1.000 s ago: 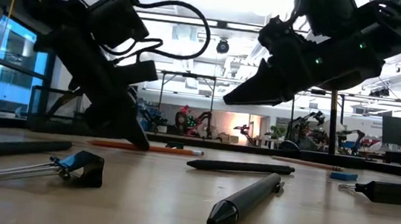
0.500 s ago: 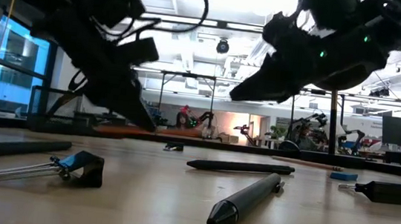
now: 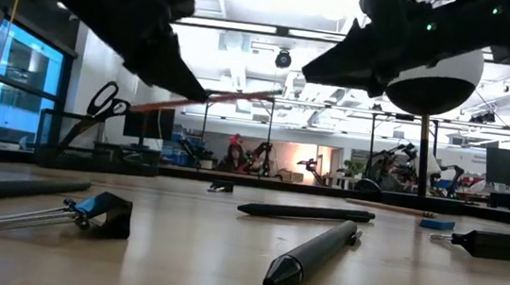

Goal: Pick and place office supplies into organizer
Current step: Put the orange pencil into the black desk organizer

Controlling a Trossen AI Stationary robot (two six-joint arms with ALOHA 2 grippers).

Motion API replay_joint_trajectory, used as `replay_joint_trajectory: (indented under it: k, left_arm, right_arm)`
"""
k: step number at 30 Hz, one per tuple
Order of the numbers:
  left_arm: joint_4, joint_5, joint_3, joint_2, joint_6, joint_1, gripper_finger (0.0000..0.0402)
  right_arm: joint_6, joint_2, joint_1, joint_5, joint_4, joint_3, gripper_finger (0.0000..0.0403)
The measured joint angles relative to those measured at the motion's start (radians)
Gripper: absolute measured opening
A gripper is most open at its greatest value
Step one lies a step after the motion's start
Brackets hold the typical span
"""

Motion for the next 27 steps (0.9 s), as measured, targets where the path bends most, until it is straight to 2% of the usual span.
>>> replay_joint_trajectory:
  k: [2,5,10,13,19,27]
  left_arm:
    - [0.004,-0.023,-0.014,-0.033,0.0,-0.015,0.0]
    - [0.086,-0.007,-0.074,-0.086,-0.004,-0.018,0.0]
    - [0.394,0.069,-0.214,-0.147,-0.012,-0.021,0.0]
    - [0.539,0.105,-0.267,-0.153,-0.017,-0.021,0.0]
    - [0.581,0.12,-0.281,-0.157,-0.013,-0.021,0.0]
    - [0.581,0.123,-0.281,-0.157,-0.013,-0.021,0.0]
  right_arm:
    - [-0.006,0.0,0.009,0.012,0.028,-0.002,0.0119]
    - [0.014,0.004,0.0,-0.033,0.202,-0.057,0.0119]
    - [0.07,0.078,-0.047,-0.138,0.604,-0.172,0.0119]
    - [0.064,0.149,-0.068,-0.143,0.708,-0.175,0.0119]
    - [-0.026,0.28,-0.106,-0.276,0.763,-0.009,0.0119]
    - [-0.077,0.37,-0.137,-0.377,0.624,0.194,0.0119]
